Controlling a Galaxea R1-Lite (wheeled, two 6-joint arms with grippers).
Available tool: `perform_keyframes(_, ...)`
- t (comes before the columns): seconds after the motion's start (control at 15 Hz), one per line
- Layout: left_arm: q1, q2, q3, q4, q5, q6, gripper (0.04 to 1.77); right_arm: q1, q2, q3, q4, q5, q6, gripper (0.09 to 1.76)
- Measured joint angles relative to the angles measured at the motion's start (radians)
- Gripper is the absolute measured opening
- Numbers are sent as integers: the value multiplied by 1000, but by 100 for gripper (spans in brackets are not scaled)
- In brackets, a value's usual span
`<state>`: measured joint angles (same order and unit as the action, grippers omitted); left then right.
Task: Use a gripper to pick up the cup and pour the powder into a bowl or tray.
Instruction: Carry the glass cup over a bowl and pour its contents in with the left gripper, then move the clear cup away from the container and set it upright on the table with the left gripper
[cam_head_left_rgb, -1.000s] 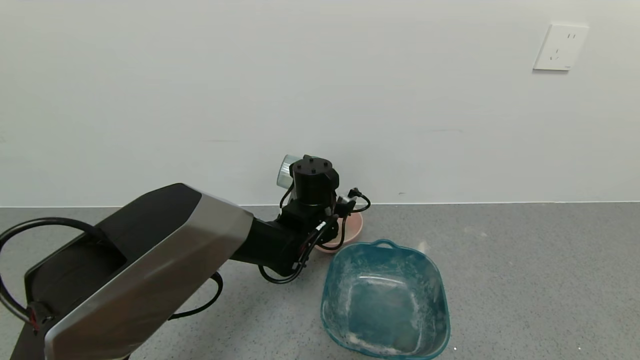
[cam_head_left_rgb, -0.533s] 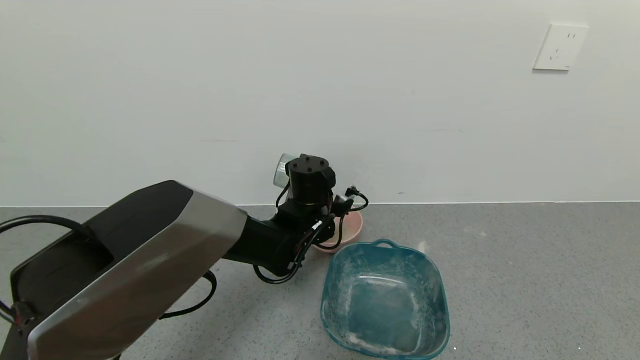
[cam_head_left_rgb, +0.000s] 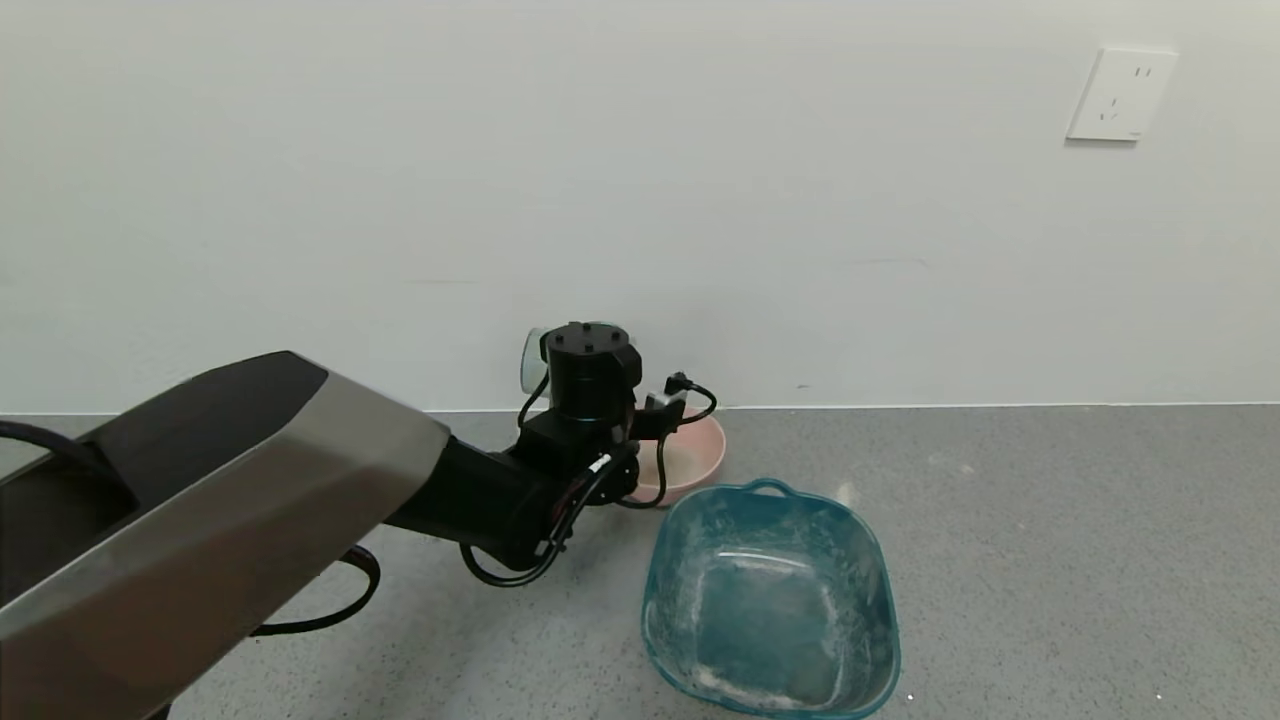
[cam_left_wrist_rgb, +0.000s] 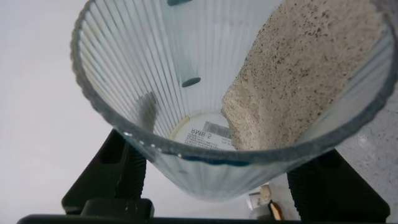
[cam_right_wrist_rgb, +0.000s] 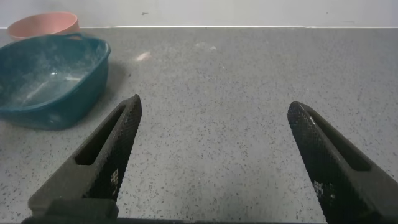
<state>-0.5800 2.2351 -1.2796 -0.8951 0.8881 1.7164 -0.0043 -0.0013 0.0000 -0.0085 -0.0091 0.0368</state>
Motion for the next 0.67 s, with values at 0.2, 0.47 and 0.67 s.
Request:
perform_keyframes(0.2, 26, -46, 63, -2, -2, -93, 128, 0, 0, 0, 0, 0, 0, 171)
perform_keyframes(0.47, 46, -83, 119, 2, -17, -267, 128, 0, 0, 0, 0, 0, 0, 171)
perform_keyframes(0.67, 64, -108, 163, 4, -57, -420, 128, 0, 0, 0, 0, 0, 0, 171)
